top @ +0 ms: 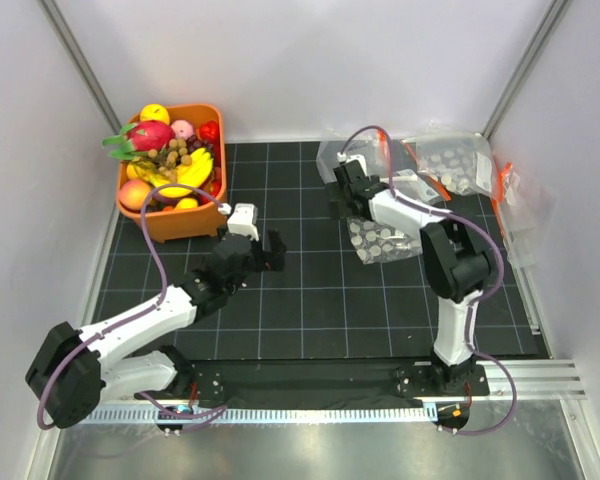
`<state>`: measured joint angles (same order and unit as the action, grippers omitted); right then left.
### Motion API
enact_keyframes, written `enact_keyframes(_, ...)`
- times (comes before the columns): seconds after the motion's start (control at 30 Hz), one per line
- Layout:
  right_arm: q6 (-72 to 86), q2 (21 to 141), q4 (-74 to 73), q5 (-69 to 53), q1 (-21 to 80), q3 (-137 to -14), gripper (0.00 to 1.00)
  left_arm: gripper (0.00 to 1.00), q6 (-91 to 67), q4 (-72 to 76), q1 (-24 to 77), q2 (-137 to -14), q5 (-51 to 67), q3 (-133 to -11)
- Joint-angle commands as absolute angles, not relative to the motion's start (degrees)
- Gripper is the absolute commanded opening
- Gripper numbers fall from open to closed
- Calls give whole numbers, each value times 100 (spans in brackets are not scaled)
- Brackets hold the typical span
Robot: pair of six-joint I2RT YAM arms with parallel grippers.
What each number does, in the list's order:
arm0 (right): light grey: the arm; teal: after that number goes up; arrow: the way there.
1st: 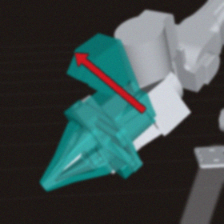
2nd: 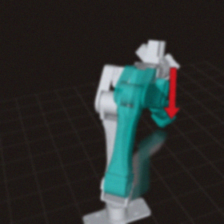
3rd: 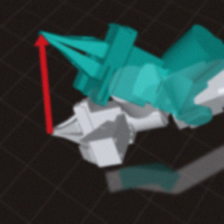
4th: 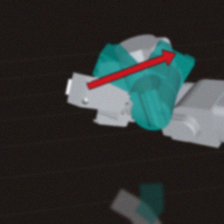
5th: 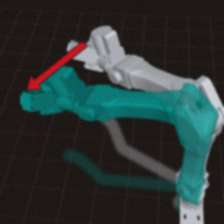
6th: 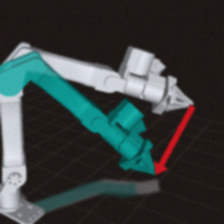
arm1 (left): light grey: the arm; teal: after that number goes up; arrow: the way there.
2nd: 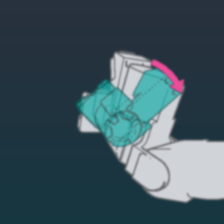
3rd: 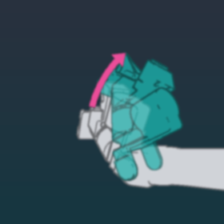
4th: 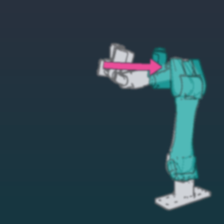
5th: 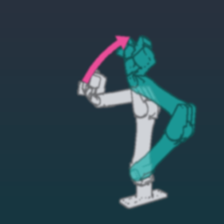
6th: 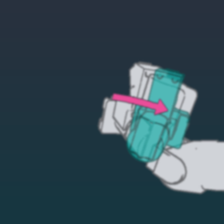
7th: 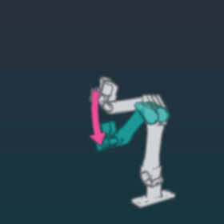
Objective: Place the food in the zip-top bag and seal the zipper
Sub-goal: Move the zipper food storage bag to the center of the board.
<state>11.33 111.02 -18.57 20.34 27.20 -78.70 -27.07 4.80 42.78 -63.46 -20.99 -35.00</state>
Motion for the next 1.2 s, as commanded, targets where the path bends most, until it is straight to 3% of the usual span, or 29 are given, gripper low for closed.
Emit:
enact_keyframes(0.0, 625, 11468, -1968, 2608, 2821, -8656, 93, 100, -2821, 527, 4272, -6328, -1943, -3507)
enact_keyframes(0.07, 475, 11723, -2021, 3099, 2917, -8894, 79, 100, -2821, 536, 4271, -6337, -1899, -3516)
enact_keyframes(0.1, 292, 11768, -2021, 3250, 2953, -8929, 59, 100, -2821, 527, 4271, -6346, -1898, -3516)
enact_keyframes(0.17, 124, 11865, -1969, 3671, 3120, -8912, 40, 100, -2821, 536, 4271, -6337, -1881, -3516)
enact_keyframes(0.2, 10, 11883, -1873, 3752, 3172, -8877, 21, 100, -2813, 527, 4280, -6328, -1890, -3507)
enact_keyframes(0.27, -236, 11822, -1794, 3710, 3322, -8711, 1, 100, -2804, 527, 4280, -6319, -1898, -3516)
enact_keyframes(0.5, -905, 10208, -458, 2147, 4244, -6849, 1, 100, -2786, 501, 4271, -6302, -1960, -3516)
enact_keyframes(0.67, -827, 8958, -343, 1811, 4921, -5478, 3, 100, -2865, 404, 4219, -6267, -2109, -3516)
enact_keyframes(0.73, -626, 8266, -395, 1679, 5202, -4950, 13, 100, -2944, 404, 4166, -6258, -2022, -3507)
enact_keyframes(0.77, -511, 8027, -430, 1670, 5308, -4809, 27, 100, -2962, 404, 4123, -6275, -1987, -3498)
enact_keyframes(0.83, -291, 7483, -500, 1617, 5492, -4476, 35, 100, -2979, 430, 4113, -6310, -1916, -3507)
enact_keyframes(0.87, -64, 7349, -588, 1643, 5502, -4387, 49, 100, -2988, 431, 4105, -6354, -1899, -3516)
enact_keyframes(0.93, 183, 7164, -703, 1713, 5511, -4298, 61, 100, -3006, 422, 4104, -6416, -1837, -3533)
enact_keyframes(1.17, 869, 6592, -940, 2503, 5458, -4297, 68, 100, -3120, 360, 4052, -6530, -1828, -3595)
